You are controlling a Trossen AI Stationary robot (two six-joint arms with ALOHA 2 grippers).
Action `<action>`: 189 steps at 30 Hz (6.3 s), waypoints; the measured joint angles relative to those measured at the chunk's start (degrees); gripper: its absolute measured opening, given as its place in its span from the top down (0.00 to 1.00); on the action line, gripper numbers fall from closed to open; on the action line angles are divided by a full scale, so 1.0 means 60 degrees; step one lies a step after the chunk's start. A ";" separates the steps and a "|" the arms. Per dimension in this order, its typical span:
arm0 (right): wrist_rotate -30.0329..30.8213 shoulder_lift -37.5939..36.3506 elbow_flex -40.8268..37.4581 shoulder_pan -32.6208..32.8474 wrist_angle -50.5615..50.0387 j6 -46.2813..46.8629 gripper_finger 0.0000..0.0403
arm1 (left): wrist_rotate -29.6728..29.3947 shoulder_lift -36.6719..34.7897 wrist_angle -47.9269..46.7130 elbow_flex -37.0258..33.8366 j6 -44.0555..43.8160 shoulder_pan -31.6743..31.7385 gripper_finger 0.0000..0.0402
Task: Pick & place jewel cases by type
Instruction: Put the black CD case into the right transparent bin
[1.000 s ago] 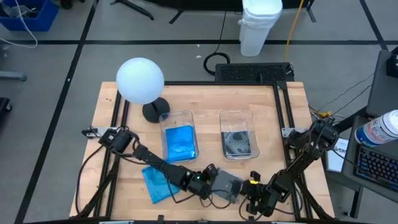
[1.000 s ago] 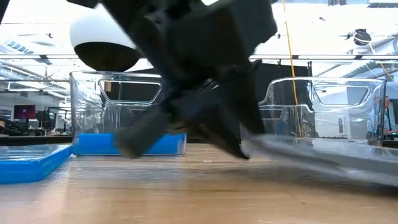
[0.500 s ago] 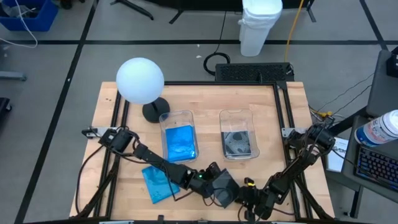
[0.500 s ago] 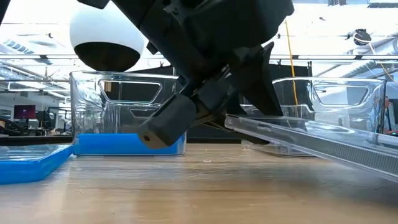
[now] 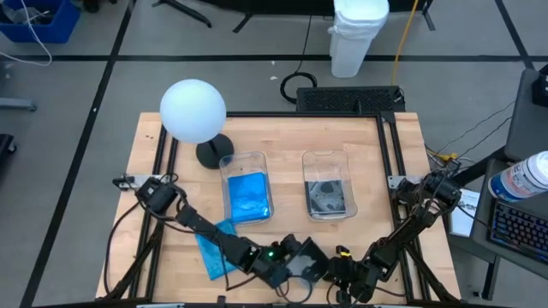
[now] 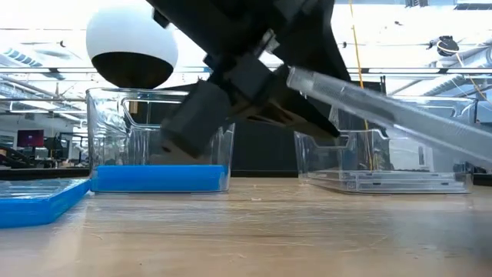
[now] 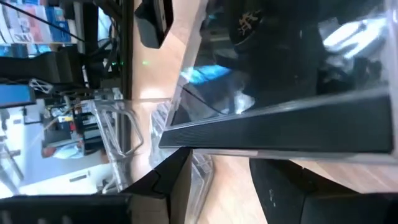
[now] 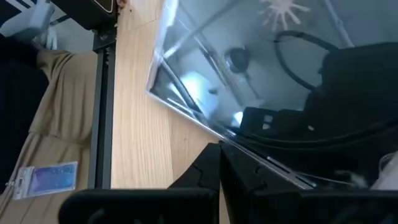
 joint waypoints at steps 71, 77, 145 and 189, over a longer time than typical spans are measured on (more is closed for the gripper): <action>0.0252 0.0015 -0.0011 -0.0029 0.0601 0.0153 1.00 | -0.2607 0.0069 0.1690 -0.0051 0.1638 -0.1519 0.56; 0.0288 0.0015 -0.0011 -0.0036 0.0590 0.0164 1.00 | -0.3338 0.0069 0.1672 -0.0051 0.1641 -0.1701 0.59; 0.3909 0.4280 1.0258 0.0848 -1.1753 0.0858 0.34 | -0.2009 0.0029 0.0557 -0.0039 -0.0580 -0.0631 0.60; -0.1997 -0.0872 0.1165 0.0444 -0.7762 0.5135 1.00 | 0.1302 0.0044 -0.1865 -0.0040 -0.0021 0.0096 0.60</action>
